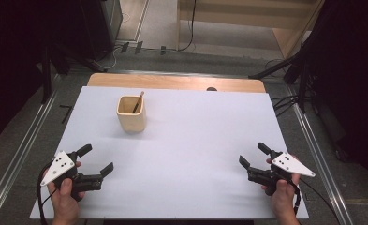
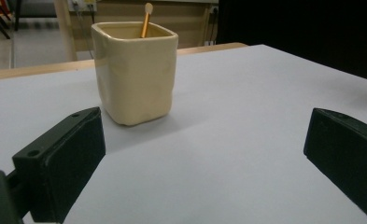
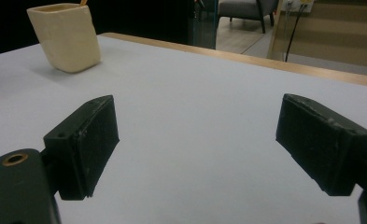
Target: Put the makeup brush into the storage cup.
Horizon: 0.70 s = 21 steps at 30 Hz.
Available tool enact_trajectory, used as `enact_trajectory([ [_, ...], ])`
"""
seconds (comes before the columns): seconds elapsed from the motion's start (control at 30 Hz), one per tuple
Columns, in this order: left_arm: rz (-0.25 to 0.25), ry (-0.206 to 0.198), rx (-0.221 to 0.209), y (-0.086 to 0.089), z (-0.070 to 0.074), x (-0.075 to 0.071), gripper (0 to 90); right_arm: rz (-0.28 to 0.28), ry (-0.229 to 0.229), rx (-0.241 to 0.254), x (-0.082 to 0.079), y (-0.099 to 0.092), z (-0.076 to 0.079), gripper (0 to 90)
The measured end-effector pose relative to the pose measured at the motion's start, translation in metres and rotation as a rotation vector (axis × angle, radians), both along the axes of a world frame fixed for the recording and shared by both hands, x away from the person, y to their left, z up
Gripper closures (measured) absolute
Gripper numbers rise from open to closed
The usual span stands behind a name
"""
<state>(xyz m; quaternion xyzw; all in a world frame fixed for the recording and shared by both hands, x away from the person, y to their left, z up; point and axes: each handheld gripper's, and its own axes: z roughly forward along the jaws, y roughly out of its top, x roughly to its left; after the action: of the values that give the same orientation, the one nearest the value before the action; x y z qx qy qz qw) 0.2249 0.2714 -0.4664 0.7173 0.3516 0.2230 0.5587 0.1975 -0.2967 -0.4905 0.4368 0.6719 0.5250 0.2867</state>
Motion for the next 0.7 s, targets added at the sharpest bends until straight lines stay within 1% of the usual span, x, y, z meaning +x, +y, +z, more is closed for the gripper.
enact_trajectory([
  [0.1, -0.003, 0.004, 0.002, 0.000, -0.001, -0.002, 0.0, -0.006, -0.004, 0.005, 0.000, -0.002, 0.001, 13.5],
  [0.2, 0.001, 0.003, -0.013, 0.002, 0.000, -0.003, 0.0, -0.008, -0.003, 0.003, -0.001, -0.002, 0.001, 13.5],
  [0.27, 0.004, 0.004, -0.009, 0.003, -0.001, -0.005, 0.0, -0.008, -0.006, -0.004, -0.002, -0.002, 0.001, 13.4],
  [0.33, 0.004, 0.014, -0.005, 0.005, -0.003, -0.007, 0.0, -0.008, -0.012, -0.009, -0.002, -0.002, 0.002, 13.4],
  [0.37, 0.009, 0.019, -0.004, 0.006, -0.004, -0.007, 0.0, -0.008, -0.008, -0.003, -0.003, -0.003, 0.002, 13.4],
  [0.43, 0.016, 0.019, 0.003, 0.010, -0.005, -0.007, 0.0, -0.013, -0.005, -0.001, -0.003, -0.005, 0.001, 13.4],
  [0.53, 0.032, 0.018, -0.011, 0.014, -0.005, -0.007, 0.0, -0.017, -0.004, 0.005, -0.004, -0.006, 0.001, 13.4],
  [0.7, 0.029, 0.012, -0.012, 0.015, -0.004, -0.007, 0.0, -0.019, -0.007, 0.008, -0.006, -0.006, 0.002, 13.4],
])
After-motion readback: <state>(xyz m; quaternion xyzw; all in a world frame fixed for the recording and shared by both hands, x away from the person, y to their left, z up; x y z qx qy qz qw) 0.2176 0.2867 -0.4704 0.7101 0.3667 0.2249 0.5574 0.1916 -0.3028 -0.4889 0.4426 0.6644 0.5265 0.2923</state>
